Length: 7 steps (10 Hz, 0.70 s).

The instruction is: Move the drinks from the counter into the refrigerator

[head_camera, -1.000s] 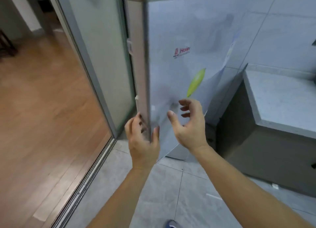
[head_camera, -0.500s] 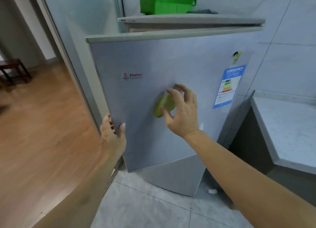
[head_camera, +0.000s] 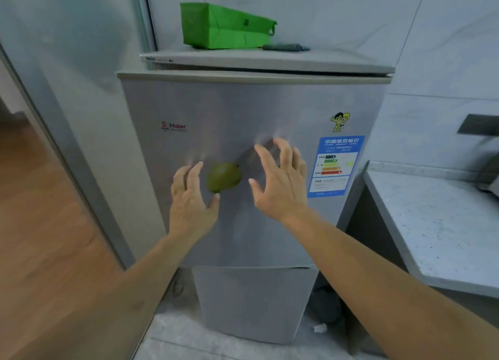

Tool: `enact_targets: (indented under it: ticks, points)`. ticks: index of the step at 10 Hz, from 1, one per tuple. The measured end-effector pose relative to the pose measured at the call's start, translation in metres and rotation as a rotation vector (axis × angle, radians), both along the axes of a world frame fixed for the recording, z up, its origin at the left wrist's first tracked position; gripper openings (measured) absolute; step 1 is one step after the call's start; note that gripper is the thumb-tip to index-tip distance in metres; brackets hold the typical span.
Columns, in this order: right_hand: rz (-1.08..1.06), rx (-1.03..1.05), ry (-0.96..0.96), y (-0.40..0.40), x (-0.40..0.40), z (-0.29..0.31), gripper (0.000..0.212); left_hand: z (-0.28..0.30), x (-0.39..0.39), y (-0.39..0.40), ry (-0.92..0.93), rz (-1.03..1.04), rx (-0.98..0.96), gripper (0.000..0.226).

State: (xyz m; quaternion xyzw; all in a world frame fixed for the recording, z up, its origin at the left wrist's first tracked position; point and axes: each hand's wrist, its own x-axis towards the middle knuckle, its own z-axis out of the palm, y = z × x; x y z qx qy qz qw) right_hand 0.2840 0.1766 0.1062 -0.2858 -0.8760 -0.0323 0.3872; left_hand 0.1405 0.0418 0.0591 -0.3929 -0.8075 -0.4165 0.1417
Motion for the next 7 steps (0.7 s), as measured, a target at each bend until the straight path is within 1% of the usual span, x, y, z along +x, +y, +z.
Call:
enact_targets:
  ticks: [2,3,4,5,6,7]
  points:
    - [-0.149,0.005,-0.122,0.018,-0.019,0.006,0.076,0.003,-0.047,0.033,-0.033,-0.155,-0.185,0.096]
    - [-0.212,0.008,-0.136,0.019,-0.029,0.009,0.081,0.001,-0.061,0.043,0.005,-0.162,-0.189,0.103]
    - [-0.235,-0.008,-0.148,0.014,-0.035,0.007,0.085,-0.006,-0.063,0.043,-0.007,-0.182,-0.132,0.104]
    - [-0.233,-0.034,-0.212,0.013,-0.033,0.003,0.088,-0.019,-0.065,0.037,-0.013,-0.239,-0.084,0.099]
    - [-0.195,-0.141,-0.185,0.000,-0.031,0.012,0.085,-0.031,-0.074,0.023,-0.180,-0.254,-0.113,0.087]
    - [-0.065,-0.443,0.038,-0.014,-0.013,0.022,0.069,-0.089,-0.069,-0.034,-0.442,-0.187,-0.172,0.082]
